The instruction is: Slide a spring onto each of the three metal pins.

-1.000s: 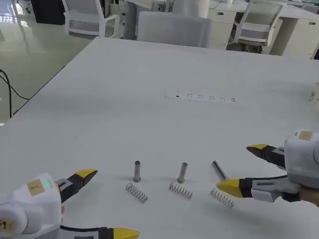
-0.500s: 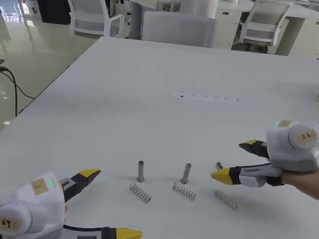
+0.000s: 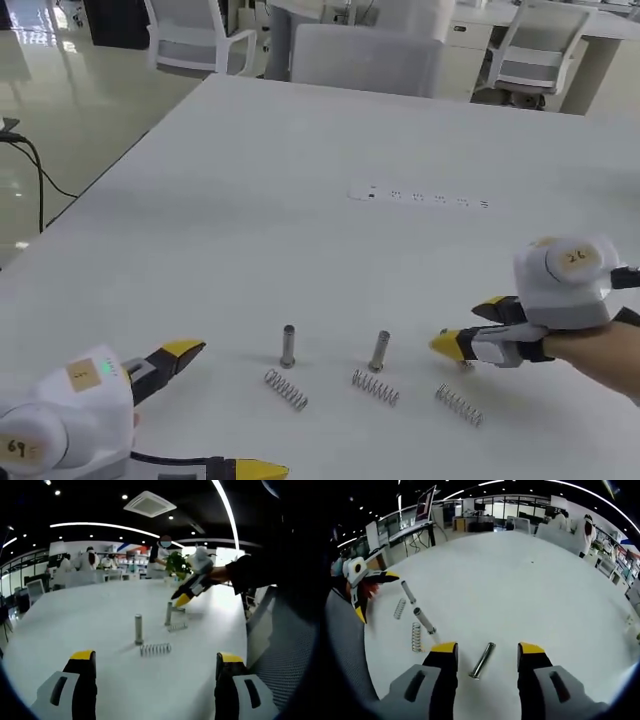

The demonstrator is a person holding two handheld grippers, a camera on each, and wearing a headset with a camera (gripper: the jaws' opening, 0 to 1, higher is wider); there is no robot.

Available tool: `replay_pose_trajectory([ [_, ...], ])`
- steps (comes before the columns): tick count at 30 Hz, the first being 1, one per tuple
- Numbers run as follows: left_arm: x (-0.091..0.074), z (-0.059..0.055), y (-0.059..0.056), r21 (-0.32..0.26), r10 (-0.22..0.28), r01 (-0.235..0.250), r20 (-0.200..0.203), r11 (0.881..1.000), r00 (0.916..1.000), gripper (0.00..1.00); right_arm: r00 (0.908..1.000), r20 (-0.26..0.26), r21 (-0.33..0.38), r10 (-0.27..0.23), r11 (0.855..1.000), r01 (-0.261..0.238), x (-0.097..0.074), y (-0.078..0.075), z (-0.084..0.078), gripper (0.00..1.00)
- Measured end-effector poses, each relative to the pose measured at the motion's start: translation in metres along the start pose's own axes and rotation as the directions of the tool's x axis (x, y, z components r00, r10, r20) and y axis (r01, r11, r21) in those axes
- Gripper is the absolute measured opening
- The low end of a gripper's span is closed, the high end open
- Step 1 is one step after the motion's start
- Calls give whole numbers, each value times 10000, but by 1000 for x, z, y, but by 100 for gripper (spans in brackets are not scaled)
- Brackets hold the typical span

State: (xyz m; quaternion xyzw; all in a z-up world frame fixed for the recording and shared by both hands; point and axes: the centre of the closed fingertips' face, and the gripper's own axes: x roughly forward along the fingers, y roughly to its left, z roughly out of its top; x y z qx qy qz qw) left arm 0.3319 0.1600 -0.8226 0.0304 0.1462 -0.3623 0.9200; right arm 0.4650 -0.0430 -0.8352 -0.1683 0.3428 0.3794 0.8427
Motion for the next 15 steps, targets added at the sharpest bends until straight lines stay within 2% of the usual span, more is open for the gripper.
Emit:
replay_pose_trajectory([
  [12, 0, -1, 1, -22, 31, -31, 0, 10000, 10000, 96, 9951, -948, 517, -277, 9981, 327, 10, -4, -9, 23],
  [15, 0, -1, 1, -35, 54, -54, 1, 10000, 10000, 96, 9945, -997, 576, -316, 9976, 374, 12, -4, -10, 20],
])
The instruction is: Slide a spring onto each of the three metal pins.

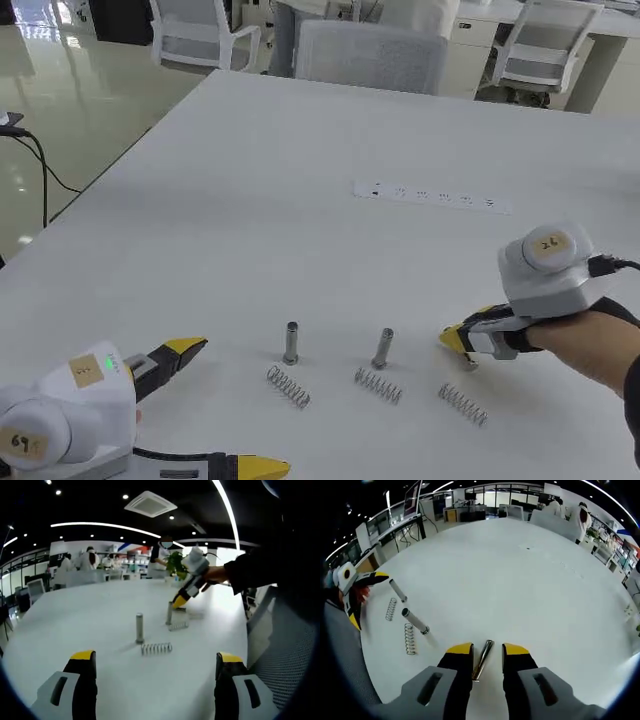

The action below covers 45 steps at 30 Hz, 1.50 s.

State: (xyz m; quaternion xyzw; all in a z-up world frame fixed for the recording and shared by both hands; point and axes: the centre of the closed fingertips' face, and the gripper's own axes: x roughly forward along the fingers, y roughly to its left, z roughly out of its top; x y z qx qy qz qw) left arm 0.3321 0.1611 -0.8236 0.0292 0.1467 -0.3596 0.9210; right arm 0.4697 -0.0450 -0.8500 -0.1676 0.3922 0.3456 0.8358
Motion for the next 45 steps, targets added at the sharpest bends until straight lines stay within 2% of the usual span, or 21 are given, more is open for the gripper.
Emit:
replay_pose_trajectory([
  [12, 0, -1, -1, -24, 17, -17, -21, 10000, 10000, 95, 9985, -535, 546, -146, 9984, 175, 9, -1, -4, 11],
  [23, -2, -1, 0, -39, 57, -57, -14, 10000, 10000, 95, 9959, -868, 740, -265, 9967, 330, 12, -2, -6, 8],
  [27, -2, -1, 1, -38, 73, -73, -13, 10000, 10000, 95, 9936, -1027, 582, -474, 9969, 536, 13, -1, -6, 8],
  [32, -1, -1, 0, -19, 34, -34, -11, 10000, 10000, 95, 9855, -1440, 340, -901, 9948, 959, 12, 1, -7, 6],
  [34, -1, 0, 0, -2, 15, -15, 2, 10000, 10000, 95, 9830, -1491, 106, -1074, 9939, 1102, 12, 2, -7, 6],
  [37, -1, 0, 0, -5, 17, -17, 0, 10000, 10000, 95, 9818, -1534, 155, -1120, 9932, 1157, 11, 1, -7, 5],
  [45, -3, 2, 2, 29, 73, -73, 39, 10000, 10000, 95, 9848, -1368, 346, -1070, 9930, 1127, 6, 1, -7, 5],
])
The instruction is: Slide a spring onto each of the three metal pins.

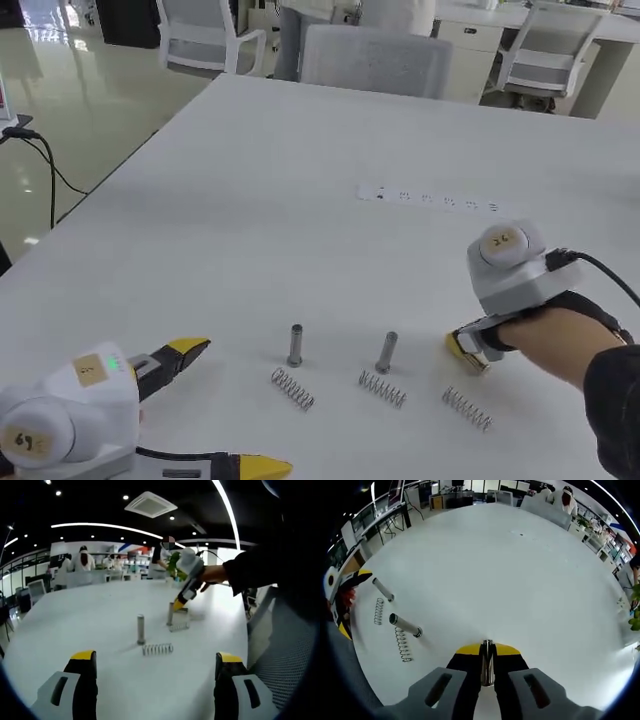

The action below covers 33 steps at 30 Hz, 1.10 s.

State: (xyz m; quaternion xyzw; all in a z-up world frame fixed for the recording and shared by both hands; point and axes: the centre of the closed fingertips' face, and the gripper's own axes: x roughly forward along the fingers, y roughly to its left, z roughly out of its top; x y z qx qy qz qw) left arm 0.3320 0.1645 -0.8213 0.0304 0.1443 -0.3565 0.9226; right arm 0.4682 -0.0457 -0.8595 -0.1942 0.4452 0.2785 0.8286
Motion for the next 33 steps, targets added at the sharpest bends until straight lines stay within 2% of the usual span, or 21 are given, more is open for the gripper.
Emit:
replay_pose_trajectory([
  [16, 3, 5, -7, 197, -170, 169, 23, 9997, 9999, 95, 9950, 990, 12, 106, 9999, -108, -38, 11, 2, 5],
  [25, 1, 9, -8, 285, -167, 164, 91, 9995, 9998, 95, 9922, 1244, 82, 102, 9999, -113, -49, 14, -3, 5],
  [33, 2, 9, -12, 327, -215, 211, 107, 9992, 9997, 95, 9929, 1182, 186, 152, 9997, -175, -53, 16, -9, 5],
])
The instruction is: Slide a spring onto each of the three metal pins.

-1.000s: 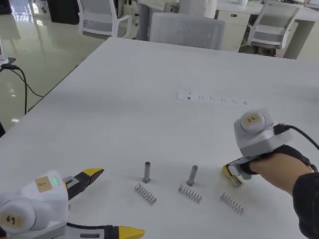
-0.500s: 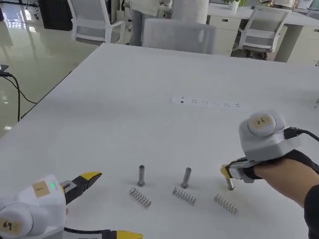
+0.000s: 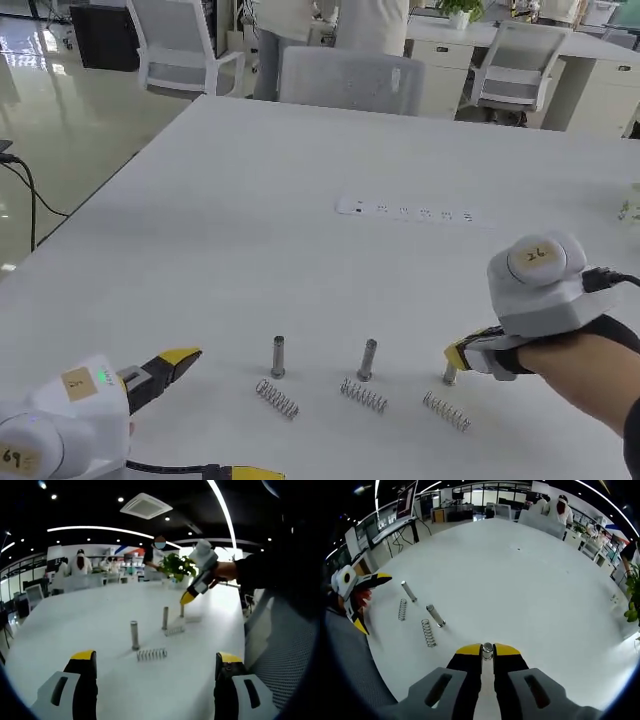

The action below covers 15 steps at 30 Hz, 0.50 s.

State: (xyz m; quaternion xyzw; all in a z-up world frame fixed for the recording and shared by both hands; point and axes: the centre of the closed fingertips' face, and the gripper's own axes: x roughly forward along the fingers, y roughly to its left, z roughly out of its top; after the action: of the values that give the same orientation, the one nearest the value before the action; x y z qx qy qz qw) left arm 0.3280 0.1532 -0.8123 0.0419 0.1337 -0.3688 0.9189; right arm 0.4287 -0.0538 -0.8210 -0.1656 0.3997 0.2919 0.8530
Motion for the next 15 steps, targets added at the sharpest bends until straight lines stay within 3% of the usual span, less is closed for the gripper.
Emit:
replay_pose_trajectory([
  [15, 1, 1, -2, -11, -56, 56, -5, 10000, 10000, 95, 9998, 149, 73, 89, 9999, -90, -3, 2, -3, 5],
])
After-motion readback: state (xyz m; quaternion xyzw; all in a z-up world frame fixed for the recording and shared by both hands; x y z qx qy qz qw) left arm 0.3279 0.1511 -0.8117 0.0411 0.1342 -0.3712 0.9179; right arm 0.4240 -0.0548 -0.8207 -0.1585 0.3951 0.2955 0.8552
